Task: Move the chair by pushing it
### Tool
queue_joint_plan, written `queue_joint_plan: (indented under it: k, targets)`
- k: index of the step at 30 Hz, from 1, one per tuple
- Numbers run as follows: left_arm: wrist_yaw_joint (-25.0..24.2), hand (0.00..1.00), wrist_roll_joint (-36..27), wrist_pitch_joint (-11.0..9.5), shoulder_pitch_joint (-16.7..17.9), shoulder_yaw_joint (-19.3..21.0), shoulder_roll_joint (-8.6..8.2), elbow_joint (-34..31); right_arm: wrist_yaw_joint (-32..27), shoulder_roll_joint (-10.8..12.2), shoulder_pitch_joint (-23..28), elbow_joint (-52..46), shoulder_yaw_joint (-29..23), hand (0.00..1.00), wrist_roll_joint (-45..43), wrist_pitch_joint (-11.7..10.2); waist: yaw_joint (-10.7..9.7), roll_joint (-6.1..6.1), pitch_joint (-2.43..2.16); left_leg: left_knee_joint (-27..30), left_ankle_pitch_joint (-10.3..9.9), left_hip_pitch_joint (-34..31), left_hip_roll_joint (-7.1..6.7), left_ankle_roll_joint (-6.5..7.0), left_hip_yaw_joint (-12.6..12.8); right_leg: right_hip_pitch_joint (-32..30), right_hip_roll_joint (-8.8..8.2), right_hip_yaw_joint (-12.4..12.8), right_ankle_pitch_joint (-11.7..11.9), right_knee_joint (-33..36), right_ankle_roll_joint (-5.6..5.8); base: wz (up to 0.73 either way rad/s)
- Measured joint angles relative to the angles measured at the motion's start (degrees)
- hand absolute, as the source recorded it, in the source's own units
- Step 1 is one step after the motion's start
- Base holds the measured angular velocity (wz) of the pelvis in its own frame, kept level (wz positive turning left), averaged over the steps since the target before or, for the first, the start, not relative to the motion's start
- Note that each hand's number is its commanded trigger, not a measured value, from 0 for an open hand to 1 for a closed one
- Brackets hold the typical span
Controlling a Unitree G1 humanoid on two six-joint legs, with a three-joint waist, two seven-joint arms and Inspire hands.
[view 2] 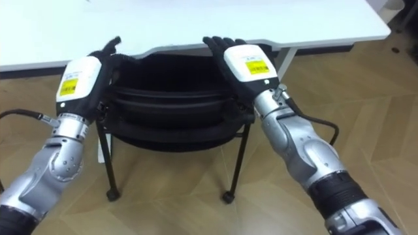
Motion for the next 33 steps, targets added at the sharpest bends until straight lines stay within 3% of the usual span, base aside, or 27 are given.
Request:
queue_joint_plan:
  k: [4,6,8,10,13,18,21,24,25,26,27,28,30,32,33]
  targets:
    - [-1.5,0.00,-1.1,0.0,-0.1,-0.4,0.07,-2.3,0.8,-2.0,0.0,-3.9,0.0,0.00,-1.3,-0.8,-1.4,0.06,0.00,-0.4,0.1,0.0,0.13,-0.10,-0.2,0.9,0.34,-0.2,0.5,-1.1,-0.16,0.00]
    - [-1.7,0.00,-1.1,-0.1,-0.1,-0.4,0.68,-3.5,1.6,-4.1,0.0,-6.8,0.0,0.00,-3.5,-1.2,-2.3,0.09,0.00,-0.6,0.2,0.0,0.08,-0.15,-0.2,1.2,0.37,-0.3,0.6,-1.7,-0.14,0.02]
    - [-3.2,0.00,-1.1,-0.1,-0.1,-0.4,2.94,-4.9,1.8,-8.2,-1.4,-13.1,-0.8,0.00,-3.7,-3.5,-3.3,0.34,0.08,-1.4,0.4,0.4,0.17,-0.19,-0.1,1.8,0.61,-0.5,1.4,-3.3,-0.20,0.00]
    - [-4.5,0.00,-1.0,-0.1,-0.7,-0.3,4.09,-5.1,-0.7,-8.4,-3.8,-15.9,-2.6,0.00,-3.2,-4.0,-4.1,0.96,0.33,-1.6,0.4,0.4,0.58,-0.20,0.0,2.7,1.29,-0.4,2.6,-5.6,-0.26,-0.09]
    - [-5.3,0.00,-1.0,-0.1,-1.0,-0.3,4.55,-5.8,-5.1,-8.2,-7.3,-17.9,-5.2,0.00,-2.2,-3.6,-4.0,1.26,0.32,-2.7,0.4,1.4,0.65,-0.33,0.5,3.8,1.55,-0.1,3.6,-8.0,-0.23,-0.10]
    - [-7.8,0.00,-0.9,-0.1,-1.0,-0.4,5.06,-7.1,-7.7,-8.4,-7.8,-18.4,-6.9,0.00,-2.3,-3.6,-3.6,1.36,0.27,-3.7,0.5,2.7,0.60,-0.40,0.9,4.6,1.56,0.1,3.8,-8.9,-0.08,-0.02]
    - [-9.2,0.00,-0.8,-0.6,-1.0,-0.2,6.75,-7.7,-7.8,-10.1,-7.6,-18.5,-7.9,0.00,-2.4,-4.3,-3.3,1.47,0.19,-3.9,0.5,2.9,0.69,-0.45,1.4,4.8,1.56,0.6,3.8,-8.9,-0.08,-0.08]
    - [-9.9,0.00,-0.5,-1.2,-1.0,-0.1,7.61,-7.7,-9.5,-13.5,-7.6,-18.9,-9.4,0.00,-2.3,-5.1,-3.3,1.47,0.19,-3.9,0.5,3.2,0.74,-0.45,1.9,5.2,1.56,0.7,3.8,-9.0,-0.08,-0.01]
    - [-10.4,0.00,0.7,-2.1,-1.0,0.4,8.75,-7.9,-9.8,-15.2,-7.3,-19.5,-11.0,0.00,-2.3,-5.9,-3.3,1.53,0.16,-3.8,0.5,3.3,0.79,-0.45,1.9,5.6,1.66,0.6,4.0,-9.6,-0.21,0.00]
    - [-11.4,0.00,0.9,-3.4,-1.0,0.4,11.66,-8.7,-10.5,-17.3,-6.9,-20.5,-13.2,0.00,-2.8,-6.5,-3.3,1.56,0.17,-3.9,0.5,3.3,0.91,-0.46,1.9,5.9,1.87,0.6,4.3,-10.3,-0.35,0.00]
    - [-11.8,0.00,0.9,-4.4,-1.0,0.4,13.37,-9.2,-11.2,-18.4,-6.5,-21.1,-14.5,0.00,-3.0,-6.7,-3.4,1.58,0.18,-3.9,0.5,3.3,0.94,-0.51,1.9,6.0,1.95,0.6,4.5,-10.5,-0.39,-0.03]
    - [-12.1,0.00,0.8,-6.7,-0.8,0.4,16.10,-9.4,-13.2,-20.2,-5.8,-21.9,-16.8,0.00,-3.0,-6.8,-3.5,1.62,0.21,-4.0,0.6,3.6,0.95,-0.57,1.9,6.2,2.00,0.6,4.5,-10.9,-0.41,0.00]
    - [-12.1,0.00,0.6,-9.2,-0.1,1.6,17.24,-9.4,-16.7,-20.8,-2.9,-23.5,-21.9,0.00,-2.7,-6.8,-3.2,1.75,0.21,-4.0,0.6,3.8,1.03,-0.57,2.0,6.4,2.06,0.7,4.5,-11.0,-0.41,0.00]
    - [-12.0,0.00,-0.1,-12.7,2.5,8.1,18.98,-12.4,-19.5,-22.3,-0.1,-24.9,-28.4,0.00,-2.5,-7.1,-3.3,2.70,0.14,-4.0,0.6,3.9,1.15,-0.59,2.0,6.2,2.16,0.7,4.6,-10.9,-0.44,0.00]
    - [-11.1,0.00,-0.6,-13.2,2.8,9.9,19.36,-13.3,-20.0,-23.1,0.3,-25.2,-29.8,0.00,-2.4,-7.2,-3.2,3.14,-0.03,-4.1,0.5,3.9,1.15,-0.60,2.0,6.1,2.16,0.7,4.6,-10.8,-0.42,0.00]
